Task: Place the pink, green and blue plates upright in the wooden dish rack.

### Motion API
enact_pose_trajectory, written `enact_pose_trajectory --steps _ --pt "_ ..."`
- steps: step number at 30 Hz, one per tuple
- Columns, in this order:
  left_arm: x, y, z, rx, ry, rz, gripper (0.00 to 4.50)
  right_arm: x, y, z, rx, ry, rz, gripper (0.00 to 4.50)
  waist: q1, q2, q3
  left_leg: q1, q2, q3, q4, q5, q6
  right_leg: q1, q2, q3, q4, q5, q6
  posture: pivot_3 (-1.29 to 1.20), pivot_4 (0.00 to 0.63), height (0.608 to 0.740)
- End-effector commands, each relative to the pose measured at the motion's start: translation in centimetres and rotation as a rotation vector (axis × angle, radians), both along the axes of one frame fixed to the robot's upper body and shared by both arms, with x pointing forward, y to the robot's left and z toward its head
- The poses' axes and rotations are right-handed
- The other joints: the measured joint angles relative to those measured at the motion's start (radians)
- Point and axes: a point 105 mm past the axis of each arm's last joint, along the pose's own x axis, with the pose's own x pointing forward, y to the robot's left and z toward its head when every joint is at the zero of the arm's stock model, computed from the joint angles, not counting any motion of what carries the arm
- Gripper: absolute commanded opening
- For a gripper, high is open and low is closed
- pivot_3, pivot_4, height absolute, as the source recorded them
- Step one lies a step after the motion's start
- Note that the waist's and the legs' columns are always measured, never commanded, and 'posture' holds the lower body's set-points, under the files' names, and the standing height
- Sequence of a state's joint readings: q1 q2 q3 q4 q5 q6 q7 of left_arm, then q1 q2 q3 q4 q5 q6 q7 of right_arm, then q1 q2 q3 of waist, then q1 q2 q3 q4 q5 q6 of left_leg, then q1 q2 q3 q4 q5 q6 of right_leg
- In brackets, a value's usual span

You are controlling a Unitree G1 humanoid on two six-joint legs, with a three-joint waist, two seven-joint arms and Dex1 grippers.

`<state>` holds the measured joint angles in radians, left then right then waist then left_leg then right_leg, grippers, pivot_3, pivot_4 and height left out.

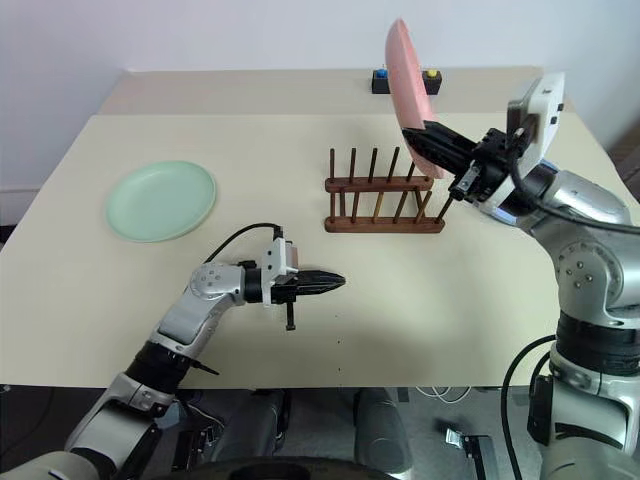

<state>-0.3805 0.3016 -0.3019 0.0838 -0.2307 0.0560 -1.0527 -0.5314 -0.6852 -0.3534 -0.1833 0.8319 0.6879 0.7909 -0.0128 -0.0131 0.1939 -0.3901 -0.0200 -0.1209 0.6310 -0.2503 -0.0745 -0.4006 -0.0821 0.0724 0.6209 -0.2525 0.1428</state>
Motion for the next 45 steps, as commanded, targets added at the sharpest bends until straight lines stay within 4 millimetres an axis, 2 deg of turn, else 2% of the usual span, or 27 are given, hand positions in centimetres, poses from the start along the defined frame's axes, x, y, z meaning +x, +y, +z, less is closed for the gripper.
enact_pose_trajectory --steps 1,11,17,27,30,37,45 --pt "-0.2 0.2 0.9 -0.026 -0.03 0.006 0.0 -0.3 -1.2 2.0 0.107 -0.028 0.015 0.04 0.0 0.001 0.0 0.0 0.0 0.0 0.0 0.0 0.0 0.0 0.0 0.0 0.0 0.0 0.0 0.0 0.15 0.74" --pt "-0.2 0.1 1.0 -0.02 -0.036 0.005 0.0 0.4 -2.0 0.8 0.149 0.057 0.021 0.04 -0.002 0.001 0.0 0.0 0.0 0.0 0.0 0.0 0.0 -0.001 0.0 0.0 0.001 0.0 0.0 0.0 0.15 0.74" --pt "-0.2 0.1 1.0 -0.017 -0.036 0.002 0.0 0.4 -2.3 0.9 0.21 0.085 0.05 0.04 -0.002 0.001 0.0 0.0 0.0 0.0 0.0 0.0 0.0 -0.001 0.0 0.0 0.001 0.0 0.0 0.0 0.15 0.74" --pt "-0.3 0.2 1.1 -0.018 -0.036 0.007 0.0 1.6 -3.7 0.4 0.292 0.138 0.01 0.04 -0.003 0.001 0.0 0.0 0.0 0.0 0.0 0.0 0.0 -0.001 0.0 0.0 0.001 0.0 0.0 0.0 0.15 0.74" --pt "-0.3 0.2 1.1 -0.018 -0.037 0.01 0.0 1.6 -3.8 0.5 0.31 0.144 0.02 0.94 -0.003 0.001 0.0 0.0 0.0 0.0 0.0 0.0 0.0 -0.001 0.0 0.0 0.001 0.0 0.0 0.0 0.15 0.74" --pt "-0.2 0.4 1.2 -0.015 -0.035 0.023 0.0 2.1 -4.3 -0.1 0.3 0.154 -0.022 4.41 -0.004 0.001 0.0 0.0 0.0 0.0 0.0 0.0 0.0 -0.001 0.0 0.0 0.001 0.0 0.0 0.0 0.15 0.74" --pt "-0.1 0.6 1.3 -0.009 -0.037 0.029 0.0 3.1 -5.4 0.1 0.216 0.077 -0.159 4.46 -0.005 0.001 0.0 0.0 0.0 0.001 0.0 0.0 0.0 -0.002 0.0 0.0 0.002 0.0 0.0 0.0 0.15 0.74"
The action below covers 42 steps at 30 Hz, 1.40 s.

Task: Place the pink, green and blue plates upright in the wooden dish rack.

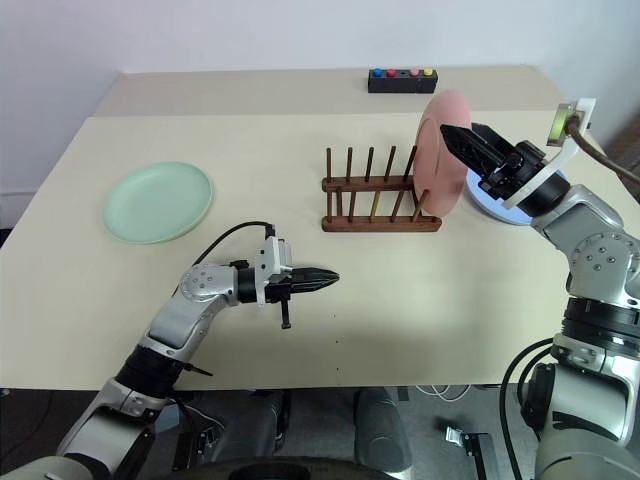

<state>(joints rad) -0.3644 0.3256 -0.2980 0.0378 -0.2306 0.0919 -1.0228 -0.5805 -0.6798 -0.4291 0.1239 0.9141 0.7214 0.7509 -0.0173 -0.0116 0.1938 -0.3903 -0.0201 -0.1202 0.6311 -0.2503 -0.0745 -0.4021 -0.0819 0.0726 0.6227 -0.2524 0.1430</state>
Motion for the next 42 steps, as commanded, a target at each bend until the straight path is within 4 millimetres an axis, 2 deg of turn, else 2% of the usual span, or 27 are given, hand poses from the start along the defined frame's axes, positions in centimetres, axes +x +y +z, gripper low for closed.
enact_pose_trajectory --steps 1,7,9,13,16,17,19,23,27,28,31,34,37,40,42 --pt "-0.1 0.1 1.2 -0.024 -0.038 -0.004 0.0 0.0 -0.6 2.0 -0.081 -0.116 -0.084 4.46 0.0 0.0 0.0 0.0 0.0 0.0 0.0 0.0 0.0 0.0 0.0 0.0 0.0 0.0 0.0 0.0 0.15 0.74" --pt "0.1 0.6 1.4 -0.03 -0.038 0.021 0.0 -1.3 -1.9 3.2 -0.283 -0.263 -0.235 4.46 0.002 0.0 0.0 -0.001 0.0 0.0 0.0 0.0 0.0 -0.001 0.0 0.0 0.001 0.0 0.0 0.0 0.15 0.74" --pt "0.1 1.1 1.5 -0.034 -0.034 0.04 0.0 -2.4 -2.5 3.4 -0.397 -0.319 -0.298 4.46 0.004 0.0 0.0 -0.001 0.0 0.0 0.0 0.0 0.0 -0.001 0.0 0.0 0.001 0.0 0.0 0.0 0.15 0.74" --pt "0.5 2.1 1.9 -0.05 -0.011 0.08 0.0 -3.9 -2.3 3.5 -0.551 -0.371 -0.324 4.46 0.0 0.0 0.0 -0.001 0.0 0.0 0.0 0.0 0.0 -0.001 0.0 0.0 0.002 0.0 0.0 0.0 0.15 0.74" --pt "1.9 3.8 3.4 -0.124 0.025 0.181 0.77 -5.9 1.0 3.4 -0.742 -0.451 -0.203 4.5 -0.002 0.001 0.0 0.0 0.0 0.001 0.0 0.0 0.0 -0.002 0.0 0.001 0.004 0.0 0.0 0.0 0.15 0.74" --pt "2.1 4.2 3.9 -0.147 0.033 0.2 1.26 -6.3 1.9 3.2 -0.777 -0.463 -0.166 4.5 -0.006 0.001 0.001 0.0 0.0 0.001 0.0 0.0 0.0 -0.003 0.0 0.001 0.005 0.0 0.0 0.0 0.15 0.74" --pt "3.4 6.3 5.2 -0.192 0.033 0.31 2.16 -7.2 5.6 1.7 -0.863 -0.48 -0.001 4.5 -0.01 0.001 0.001 0.0 0.0 0.001 0.0 0.0 0.0 -0.003 0.0 0.001 0.006 0.0 0.0 0.0 0.15 0.74" --pt "5.4 10.1 6.8 -0.222 -0.002 0.518 4.3 -7.0 9.8 -1.2 -0.971 -0.5 0.139 4.5 -0.017 0.0 0.0 0.001 0.0 0.001 0.001 0.0 0.0 -0.002 0.0 0.001 0.006 0.0 0.0 0.0 0.15 0.74" --pt "8.7 16.7 7.5 -0.126 -0.081 0.932 4.42 -5.7 12.6 -4.0 -1.019 -0.508 0.203 4.5 -0.016 -0.001 0.001 0.0 0.0 0.0 0.001 0.0 0.0 -0.003 0.0 0.001 0.005 0.0 0.0 0.0 0.15 0.74" --pt "9.3 18.3 7.5 -0.125 -0.052 1.026 4.42 -5.4 13.0 -4.5 -1.037 -0.515 0.213 4.5 -0.015 -0.001 0.001 0.0 0.0 0.0 0.001 0.0 0.0 -0.003 0.0 0.001 0.005 0.0 0.0 0.0 0.15 0.74" --pt "10.4 22.9 8.5 -0.201 0.017 1.274 4.42 -5.3 14.3 -5.4 -1.037 -0.537 0.253 4.5 -0.014 -0.002 0.002 -0.001 0.0 0.0 0.001 0.0 0.0 -0.004 0.0 0.001 0.005 0.0 0.0 0.0 0.15 0.74" --pt "10.9 27.6 8.4 -0.179 0.104 1.507 4.42 -5.5 15.2 -5.6 -1.01 -0.554 0.277 4.5 -0.015 -0.004 0.003 -0.001 0.0 -0.001 0.001 0.0 0.0 -0.004 0.0 0.0 0.006 0.0 0.0 0.0 0.15 0.74" --pt "11.1 29.7 7.7 -0.127 0.168 1.596 4.42 -5.4 15.6 -5.7 -1.001 -0.563 0.279 4.5 -0.02 -0.005 0.003 -0.001 0.0 -0.001 0.001 0.0 -0.001 -0.004 0.0 -0.001 0.006 0.0 0.0 0.0 0.15 0.74" --pt "11.1 32.3 6.2 -0.006 0.246 1.698 4.42 -5.3 15.6 -5.5 -0.997 -0.569 0.258 4.5 -0.02 -0.005 0.003 -0.001 0.0 -0.002 0.0 0.0 -0.001 -0.004 0.0 -0.001 0.007 0.0 0.0 0.0 0.15 0.74" --pt "11.1 33.3 5.9 -0.009 0.278 1.736 4.42 -5.3 15.4 -5.5 -0.997 -0.568 0.246 4.5 -0.021 -0.005 0.003 -0.001 0.0 -0.002 0.0 0.0 -0.001 -0.004 0.0 -0.001 0.007 0.0 0.0 0.0 0.15 0.74"
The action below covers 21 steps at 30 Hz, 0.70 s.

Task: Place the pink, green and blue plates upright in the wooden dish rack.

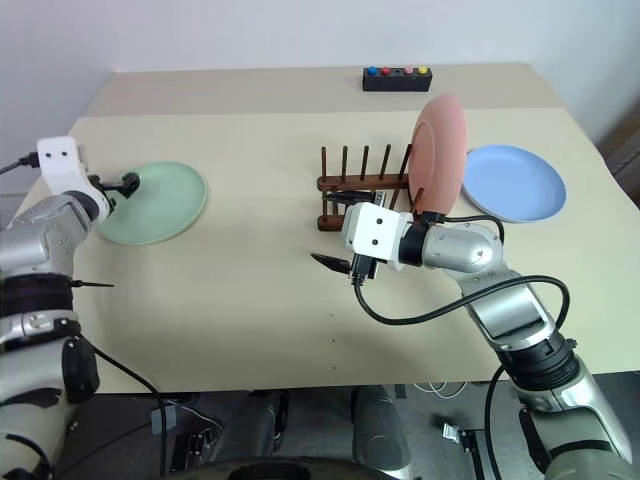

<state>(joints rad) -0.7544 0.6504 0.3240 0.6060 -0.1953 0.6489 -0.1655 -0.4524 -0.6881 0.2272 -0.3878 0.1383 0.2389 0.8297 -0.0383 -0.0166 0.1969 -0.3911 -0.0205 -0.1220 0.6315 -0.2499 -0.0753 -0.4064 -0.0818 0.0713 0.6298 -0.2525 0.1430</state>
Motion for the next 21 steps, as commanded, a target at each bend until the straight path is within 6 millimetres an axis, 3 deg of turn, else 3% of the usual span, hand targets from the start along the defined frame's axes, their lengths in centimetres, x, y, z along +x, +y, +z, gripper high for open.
enact_pose_trajectory --steps 1,8,11,18,21 --pt "0.0 1.7 0.6 0.011 0.02 0.063 4.42 -0.2 -0.1 1.2 0.018 -0.058 -0.009 4.5 0.0 -0.001 0.0 0.0 0.0 0.0 0.0 0.0 0.0 0.0 0.0 0.0 0.0 0.0 0.0 0.0 0.15 0.74" --pt "0.6 1.3 -1.5 -0.034 0.123 0.037 4.42 -0.6 -0.7 0.7 0.026 -0.055 -0.043 4.5 0.003 -0.002 0.0 0.0 0.0 0.0 0.0 0.0 0.0 0.0 0.0 0.0 0.0 0.0 0.0 0.0 0.15 0.74" --pt "0.8 1.1 -1.4 -0.053 0.102 0.03 3.57 -0.6 -0.8 0.6 0.027 -0.055 -0.055 4.5 0.0 -0.002 0.0 0.0 0.0 0.0 0.0 0.0 0.0 0.0 0.0 0.0 0.001 0.0 0.0 0.0 0.15 0.74" --pt "1.0 1.2 -0.5 -0.089 0.026 0.055 0.04 -0.5 -1.1 0.5 0.026 -0.06 -0.071 4.5 0.0 -0.002 0.0 0.0 0.0 0.0 0.0 0.0 0.0 0.0 0.0 0.0 0.001 0.0 0.0 0.0 0.15 0.74" --pt "1.1 1.0 0.3 -0.096 -0.031 0.058 0.04 -0.4 -1.1 0.5 0.026 -0.063 -0.07 4.5 0.0 -0.002 -0.001 0.0 0.0 0.0 0.001 0.001 -0.001 0.0 0.0 0.0 0.001 0.0 0.0 0.0 0.15 0.74"
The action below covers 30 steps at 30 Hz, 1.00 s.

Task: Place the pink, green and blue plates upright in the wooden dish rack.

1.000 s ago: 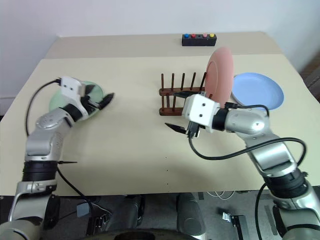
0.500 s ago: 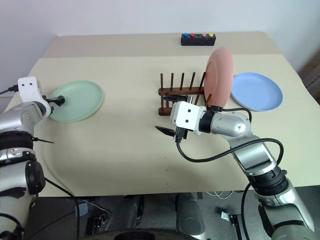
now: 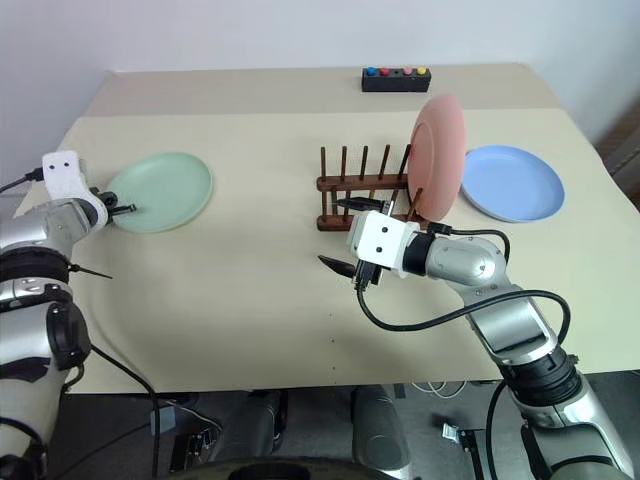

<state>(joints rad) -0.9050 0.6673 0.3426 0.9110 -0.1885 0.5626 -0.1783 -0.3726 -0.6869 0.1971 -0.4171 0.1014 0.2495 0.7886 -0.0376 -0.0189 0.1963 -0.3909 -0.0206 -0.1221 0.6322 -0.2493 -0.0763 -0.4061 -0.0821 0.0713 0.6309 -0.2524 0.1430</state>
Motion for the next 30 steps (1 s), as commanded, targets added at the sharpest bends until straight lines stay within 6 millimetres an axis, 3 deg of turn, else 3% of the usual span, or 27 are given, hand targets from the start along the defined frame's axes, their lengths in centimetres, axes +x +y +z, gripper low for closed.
enact_pose_trajectory --steps 1,3,6,8,10,12,20,24,30 --pt "0.1 0.0 1.6 0.016 -0.09 0.015 0.04 -0.3 0.0 1.6 0.016 -0.073 0.009 4.5 -0.001 0.0 0.0 0.0 0.0 0.0 0.0 0.0 0.0 0.0 0.0 0.0 0.0 0.0 0.0 0.0 0.15 0.74" --pt "0.5 -1.1 3.6 0.04 -0.204 -0.018 0.04 -0.3 0.0 1.6 0.016 -0.078 0.011 4.5 0.001 0.0 0.0 0.0 0.0 0.0 0.0 0.0 0.0 0.0 0.0 0.0 0.0 0.0 0.0 0.0 0.15 0.74" --pt "0.9 -5.1 8.9 0.052 -0.48 -0.146 0.04 0.1 0.2 2.3 0.028 -0.116 0.007 4.5 0.014 -0.002 0.001 -0.001 0.0 -0.001 0.0 0.0 0.0 0.0 0.0 0.0 0.0 0.0 0.0 0.0 0.15 0.74" --pt "0.5 -7.4 11.1 0.092 -0.581 -0.209 0.04 0.7 0.3 3.2 0.034 -0.17 -0.012 4.5 0.02 -0.002 0.001 -0.001 0.0 -0.001 0.0 0.001 -0.001 0.0 0.0 0.0 -0.001 0.001 -0.001 0.0 0.15 0.74" --pt "-0.1 -11.2 14.1 0.192 -0.705 -0.292 0.04 1.5 0.3 4.3 0.034 -0.245 -0.042 4.5 0.021 -0.002 0.001 -0.001 0.0 0.0 0.0 0.001 -0.002 -0.001 0.0 0.0 -0.001 0.001 -0.001 0.0 0.15 0.74" --pt "-0.8 -14.4 15.9 0.249 -0.779 -0.345 0.04 2.3 0.3 5.4 0.033 -0.326 -0.077 4.5 0.026 -0.002 0.001 -0.001 0.0 0.0 0.0 0.001 -0.002 -0.001 0.0 0.0 -0.001 0.001 -0.001 0.0 0.15 0.74" --pt "-2.5 -20.9 18.4 0.318 -0.883 -0.379 0.04 3.5 1.1 8.3 -0.004 -0.609 -0.145 4.5 0.018 -0.002 0.001 -0.001 0.0 0.0 -0.001 0.001 -0.002 -0.001 0.0 0.0 -0.001 0.001 -0.001 0.0 0.15 0.74" --pt "-3.4 -23.3 18.8 0.299 -0.9 -0.401 0.04 3.7 1.8 7.7 -0.121 -0.707 -0.137 4.5 0.02 -0.002 0.001 -0.001 0.0 0.0 -0.001 0.001 -0.002 -0.001 0.0 0.0 -0.001 0.001 -0.001 0.0 0.15 0.74" --pt "-4.7 -26.0 19.2 0.233 -0.942 -0.477 0.04 3.9 2.5 6.8 -0.15 -0.724 -0.136 4.5 0.02 -0.002 0.001 -0.001 0.0 0.0 -0.001 0.001 -0.002 -0.001 0.0 0.0 -0.001 0.001 -0.001 0.0 0.15 0.74"
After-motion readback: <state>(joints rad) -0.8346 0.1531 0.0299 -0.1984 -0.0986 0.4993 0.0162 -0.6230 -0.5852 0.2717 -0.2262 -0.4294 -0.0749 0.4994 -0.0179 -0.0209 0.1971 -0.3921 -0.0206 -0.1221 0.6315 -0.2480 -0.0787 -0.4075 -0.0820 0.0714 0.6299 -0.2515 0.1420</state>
